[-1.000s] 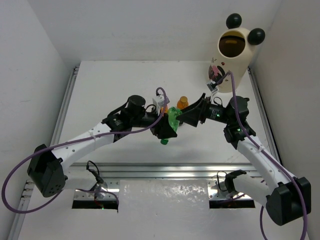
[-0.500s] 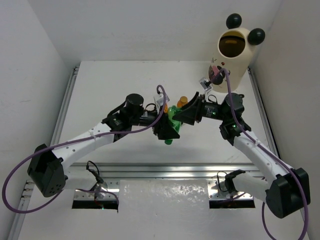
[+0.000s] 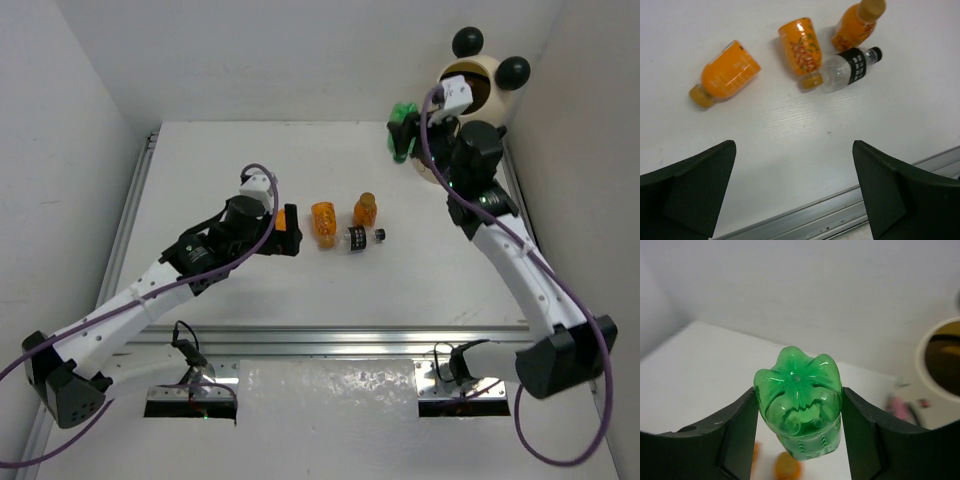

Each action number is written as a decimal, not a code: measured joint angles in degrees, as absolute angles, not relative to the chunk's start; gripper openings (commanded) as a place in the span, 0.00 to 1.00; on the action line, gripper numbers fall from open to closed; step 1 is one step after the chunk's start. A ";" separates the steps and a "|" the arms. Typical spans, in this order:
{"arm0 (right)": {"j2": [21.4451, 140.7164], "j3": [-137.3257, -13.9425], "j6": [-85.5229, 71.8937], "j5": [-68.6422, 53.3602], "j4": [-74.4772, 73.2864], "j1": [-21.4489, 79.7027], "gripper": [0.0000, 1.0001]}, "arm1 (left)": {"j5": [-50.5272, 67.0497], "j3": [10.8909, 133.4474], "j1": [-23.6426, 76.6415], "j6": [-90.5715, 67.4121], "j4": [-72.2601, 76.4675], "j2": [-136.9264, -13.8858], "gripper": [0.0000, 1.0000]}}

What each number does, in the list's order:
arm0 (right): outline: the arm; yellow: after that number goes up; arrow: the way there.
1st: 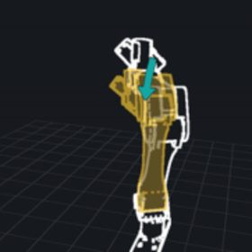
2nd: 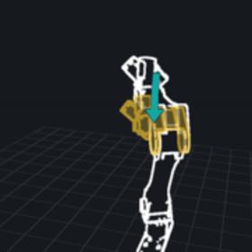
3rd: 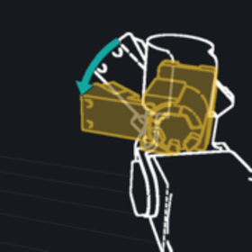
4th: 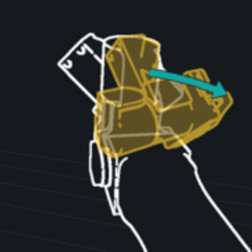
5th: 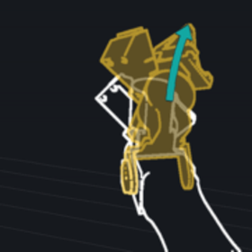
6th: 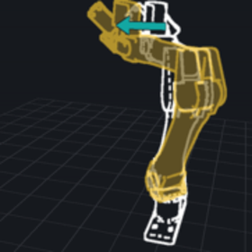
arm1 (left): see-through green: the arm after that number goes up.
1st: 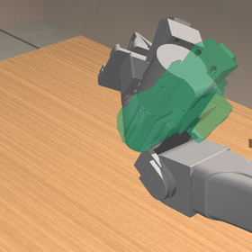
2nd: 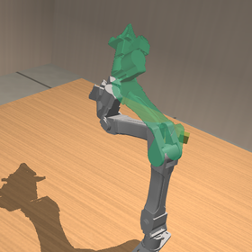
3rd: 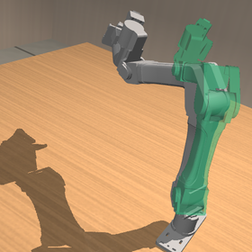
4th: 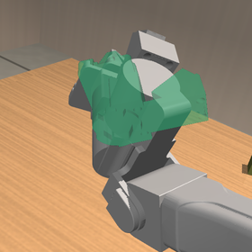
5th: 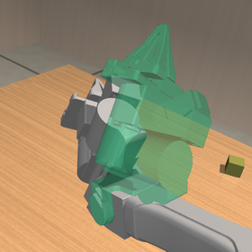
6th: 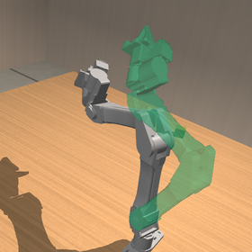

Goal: Put the plastic bottles in the bin

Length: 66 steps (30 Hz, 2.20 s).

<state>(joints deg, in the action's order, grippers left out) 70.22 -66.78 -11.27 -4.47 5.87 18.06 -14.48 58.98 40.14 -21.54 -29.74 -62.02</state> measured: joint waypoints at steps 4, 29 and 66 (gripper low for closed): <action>80.38 -75.77 -0.40 1.83 10.02 12.64 0.00 | -17.61 55.53 40.05 -21.17 -32.40 -58.67 1.00; 106.41 -97.08 10.00 6.90 20.75 1.96 0.99 | -16.86 49.19 39.22 -19.44 -33.74 -58.94 1.00; 65.36 -53.06 -21.67 -30.33 2.20 13.06 0.99 | 6.42 72.95 16.14 6.76 -25.21 -109.97 0.18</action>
